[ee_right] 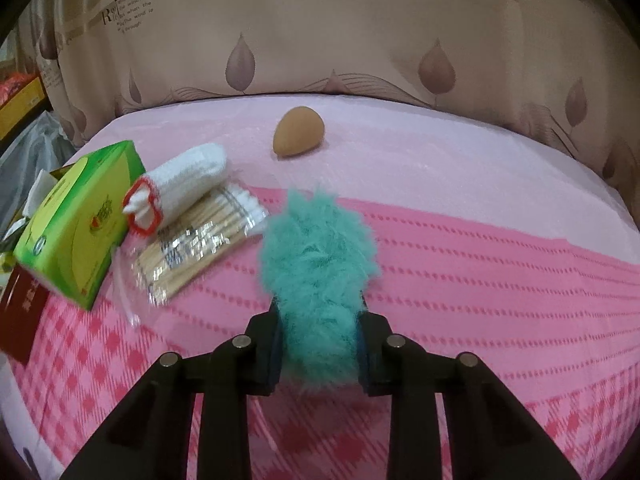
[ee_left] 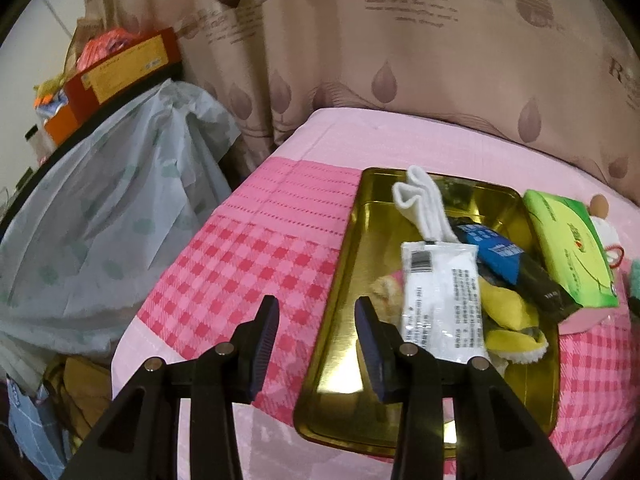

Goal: Organize soft objects
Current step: 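Grasp the white red-trimmed cloth with the left tool while the right holds the scrunchie, then carry the white cloth over the gold tin with the left tool while the right holds the scrunchie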

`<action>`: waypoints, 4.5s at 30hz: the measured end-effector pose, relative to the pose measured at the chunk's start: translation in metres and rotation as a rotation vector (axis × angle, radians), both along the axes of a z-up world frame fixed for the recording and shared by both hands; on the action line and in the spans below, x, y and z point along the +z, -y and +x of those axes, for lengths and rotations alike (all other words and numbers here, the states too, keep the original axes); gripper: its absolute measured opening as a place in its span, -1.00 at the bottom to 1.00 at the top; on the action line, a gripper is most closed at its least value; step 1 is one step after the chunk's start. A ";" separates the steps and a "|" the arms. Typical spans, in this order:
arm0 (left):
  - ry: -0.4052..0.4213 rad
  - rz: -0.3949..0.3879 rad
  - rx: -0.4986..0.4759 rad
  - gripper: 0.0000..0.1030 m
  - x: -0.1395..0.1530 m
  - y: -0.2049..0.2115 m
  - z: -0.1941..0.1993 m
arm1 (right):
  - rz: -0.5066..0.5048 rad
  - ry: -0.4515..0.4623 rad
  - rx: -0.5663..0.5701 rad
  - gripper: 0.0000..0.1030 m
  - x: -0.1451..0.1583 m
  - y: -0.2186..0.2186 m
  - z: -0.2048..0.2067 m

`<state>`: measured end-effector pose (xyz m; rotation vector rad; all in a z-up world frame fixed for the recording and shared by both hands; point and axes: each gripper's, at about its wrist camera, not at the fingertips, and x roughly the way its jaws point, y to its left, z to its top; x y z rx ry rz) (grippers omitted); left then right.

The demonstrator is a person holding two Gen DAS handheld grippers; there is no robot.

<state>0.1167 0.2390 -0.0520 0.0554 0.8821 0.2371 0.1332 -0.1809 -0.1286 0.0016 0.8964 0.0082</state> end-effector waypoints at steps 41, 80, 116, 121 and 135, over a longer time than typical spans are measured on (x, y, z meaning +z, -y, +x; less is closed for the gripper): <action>-0.235 0.044 -0.589 0.01 -0.011 0.334 0.096 | 0.044 -0.007 -0.023 -0.33 0.001 0.039 -0.035; -0.194 -0.022 -0.534 -0.67 0.018 0.323 0.093 | 0.046 -0.009 -0.031 -0.31 0.003 0.040 -0.037; -0.099 -0.025 -0.302 -0.66 0.071 0.158 0.091 | 0.038 -0.011 -0.029 -0.30 0.003 0.038 -0.036; -0.109 -0.027 -0.251 -0.66 0.064 0.130 0.096 | 0.037 -0.011 -0.029 -0.30 0.003 0.038 -0.036; -0.152 -0.003 -0.134 -0.66 0.031 0.076 0.113 | 0.035 -0.012 -0.030 -0.30 0.004 0.038 -0.036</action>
